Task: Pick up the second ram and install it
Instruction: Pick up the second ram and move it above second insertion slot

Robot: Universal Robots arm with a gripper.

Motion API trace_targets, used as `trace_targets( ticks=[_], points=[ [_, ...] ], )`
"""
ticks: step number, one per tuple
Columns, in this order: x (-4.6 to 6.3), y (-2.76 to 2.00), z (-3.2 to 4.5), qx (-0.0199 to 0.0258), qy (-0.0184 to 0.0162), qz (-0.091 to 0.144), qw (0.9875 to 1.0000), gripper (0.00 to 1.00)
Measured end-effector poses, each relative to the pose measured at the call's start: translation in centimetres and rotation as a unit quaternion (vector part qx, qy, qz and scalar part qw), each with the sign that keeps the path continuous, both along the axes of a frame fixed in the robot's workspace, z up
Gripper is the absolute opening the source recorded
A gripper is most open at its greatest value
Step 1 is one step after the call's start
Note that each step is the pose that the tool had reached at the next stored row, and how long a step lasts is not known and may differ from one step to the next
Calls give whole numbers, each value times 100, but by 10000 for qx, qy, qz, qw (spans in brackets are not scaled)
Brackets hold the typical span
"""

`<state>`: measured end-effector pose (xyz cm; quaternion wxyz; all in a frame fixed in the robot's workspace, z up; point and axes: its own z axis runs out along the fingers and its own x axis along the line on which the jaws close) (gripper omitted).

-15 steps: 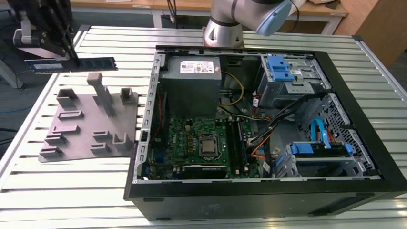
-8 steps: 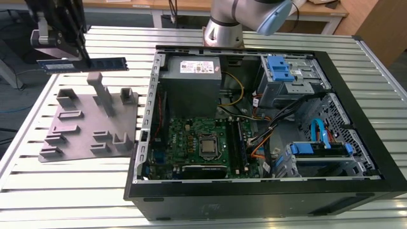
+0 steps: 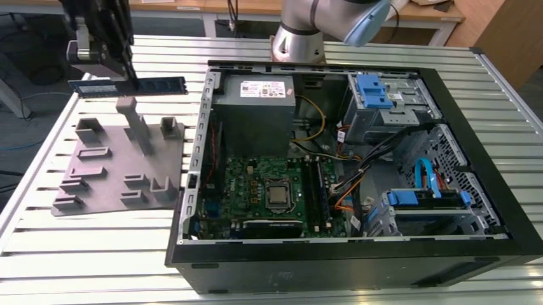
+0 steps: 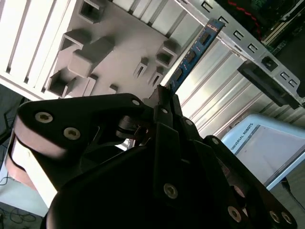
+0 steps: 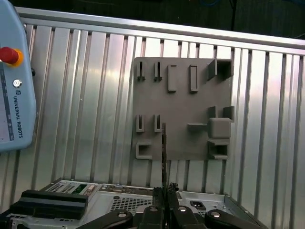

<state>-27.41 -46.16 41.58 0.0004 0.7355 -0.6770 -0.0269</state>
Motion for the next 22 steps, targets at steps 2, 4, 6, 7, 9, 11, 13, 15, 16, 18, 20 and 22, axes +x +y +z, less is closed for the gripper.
trace_targets(
  ticks=[2,4,6,7,9,11,13,15,16,18,20,22],
  points=[
    [55,0,0,0,2,0,10000,14],
    [111,0,0,0,3,0,10000,14],
    [167,0,0,0,5,-1,10000,14],
    [193,0,0,0,6,0,10000,14],
    [244,0,0,0,7,0,10000,14],
    [293,0,0,0,8,-1,10000,14],
    [345,0,0,0,9,-1,10000,14],
    [393,0,0,0,11,-1,10000,14],
    [418,0,0,0,11,0,10000,14],
    [468,0,0,0,12,0,10000,14],
    [517,0,0,0,14,0,10000,14],
    [568,0,0,0,15,-1,10000,14]
  ],
)
